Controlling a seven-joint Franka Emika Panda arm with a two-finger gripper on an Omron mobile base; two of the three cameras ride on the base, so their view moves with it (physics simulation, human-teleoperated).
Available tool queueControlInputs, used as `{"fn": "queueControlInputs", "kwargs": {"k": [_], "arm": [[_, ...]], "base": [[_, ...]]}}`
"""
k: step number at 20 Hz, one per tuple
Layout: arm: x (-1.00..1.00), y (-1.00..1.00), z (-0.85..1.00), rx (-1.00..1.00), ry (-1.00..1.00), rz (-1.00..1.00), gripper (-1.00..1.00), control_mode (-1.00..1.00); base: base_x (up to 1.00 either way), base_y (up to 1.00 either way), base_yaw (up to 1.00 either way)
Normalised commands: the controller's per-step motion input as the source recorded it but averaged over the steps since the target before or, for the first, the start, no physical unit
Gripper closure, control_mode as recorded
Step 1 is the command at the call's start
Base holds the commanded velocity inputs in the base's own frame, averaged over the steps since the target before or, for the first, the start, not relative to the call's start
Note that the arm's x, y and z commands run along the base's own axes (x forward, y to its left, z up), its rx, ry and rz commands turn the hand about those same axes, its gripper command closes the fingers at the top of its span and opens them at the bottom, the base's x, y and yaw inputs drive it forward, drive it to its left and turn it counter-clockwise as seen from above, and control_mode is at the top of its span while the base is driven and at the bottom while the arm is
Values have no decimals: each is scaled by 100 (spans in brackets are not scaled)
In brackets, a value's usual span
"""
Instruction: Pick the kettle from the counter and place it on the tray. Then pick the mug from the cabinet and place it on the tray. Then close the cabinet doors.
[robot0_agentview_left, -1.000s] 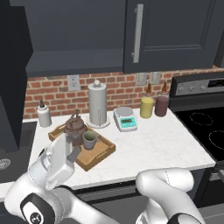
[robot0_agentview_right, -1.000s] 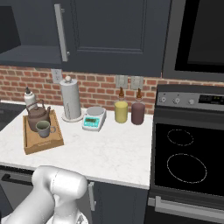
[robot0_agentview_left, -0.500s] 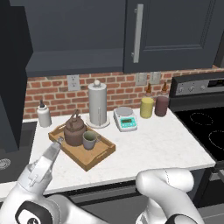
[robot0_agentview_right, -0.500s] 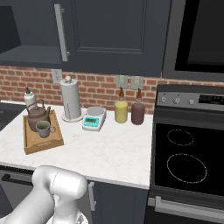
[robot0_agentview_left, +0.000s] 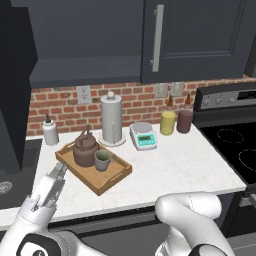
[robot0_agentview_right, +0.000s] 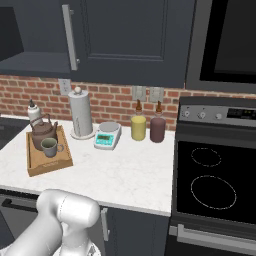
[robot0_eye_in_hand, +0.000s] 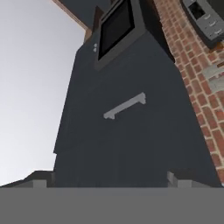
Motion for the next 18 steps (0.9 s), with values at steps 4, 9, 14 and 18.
{"fn": "queueControlInputs", "kwargs": {"k": [4, 9, 14, 18], "arm": [[8, 50, -20, -10, 24, 0, -100, -100], [15, 53, -16, -12, 30, 0, -100, -100], [24, 24, -31, -8, 26, 0, -100, -100], [26, 16, -37, -7, 23, 0, -100, -100]], "base": [[0, 0, 0], [0, 0, 0], [0, 0, 0], [0, 0, 0]]}}
